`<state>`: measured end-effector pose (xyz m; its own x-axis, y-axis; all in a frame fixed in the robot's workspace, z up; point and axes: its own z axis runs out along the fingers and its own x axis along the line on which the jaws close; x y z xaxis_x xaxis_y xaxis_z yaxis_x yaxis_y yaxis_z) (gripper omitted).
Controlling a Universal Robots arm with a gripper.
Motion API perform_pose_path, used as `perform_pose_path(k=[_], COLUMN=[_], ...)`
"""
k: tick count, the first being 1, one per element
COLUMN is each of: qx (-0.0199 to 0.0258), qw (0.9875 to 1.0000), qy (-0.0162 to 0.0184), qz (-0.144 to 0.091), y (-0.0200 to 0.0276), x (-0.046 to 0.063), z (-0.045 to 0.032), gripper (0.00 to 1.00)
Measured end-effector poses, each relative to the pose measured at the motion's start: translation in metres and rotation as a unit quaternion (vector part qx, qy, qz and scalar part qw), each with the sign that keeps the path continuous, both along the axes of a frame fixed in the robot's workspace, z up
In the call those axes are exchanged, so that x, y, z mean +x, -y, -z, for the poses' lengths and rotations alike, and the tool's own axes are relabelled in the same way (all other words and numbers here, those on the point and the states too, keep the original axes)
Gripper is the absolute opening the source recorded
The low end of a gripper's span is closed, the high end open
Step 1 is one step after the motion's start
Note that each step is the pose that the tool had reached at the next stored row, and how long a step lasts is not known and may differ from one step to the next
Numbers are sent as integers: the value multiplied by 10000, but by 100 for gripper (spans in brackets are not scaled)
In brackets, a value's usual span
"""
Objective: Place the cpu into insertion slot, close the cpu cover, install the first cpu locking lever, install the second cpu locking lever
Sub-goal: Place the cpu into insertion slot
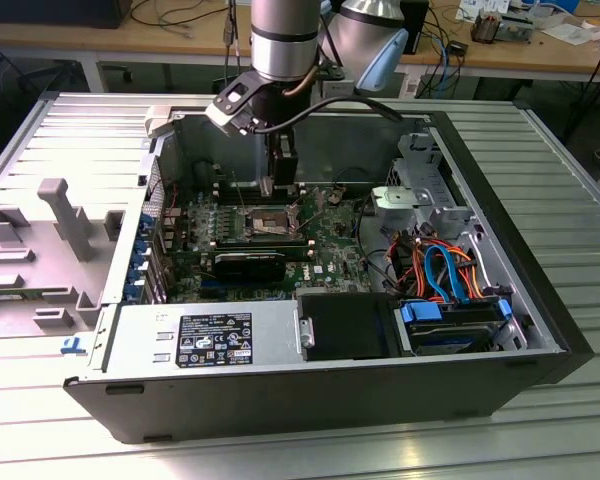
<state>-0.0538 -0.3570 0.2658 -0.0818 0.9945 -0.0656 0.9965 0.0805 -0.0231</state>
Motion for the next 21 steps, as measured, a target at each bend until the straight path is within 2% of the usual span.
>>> perform_pose_path(k=[21], qx=[0], qw=[10000], qy=[0], qz=[0], y=[0], x=[-40], z=[27], gripper=[54])
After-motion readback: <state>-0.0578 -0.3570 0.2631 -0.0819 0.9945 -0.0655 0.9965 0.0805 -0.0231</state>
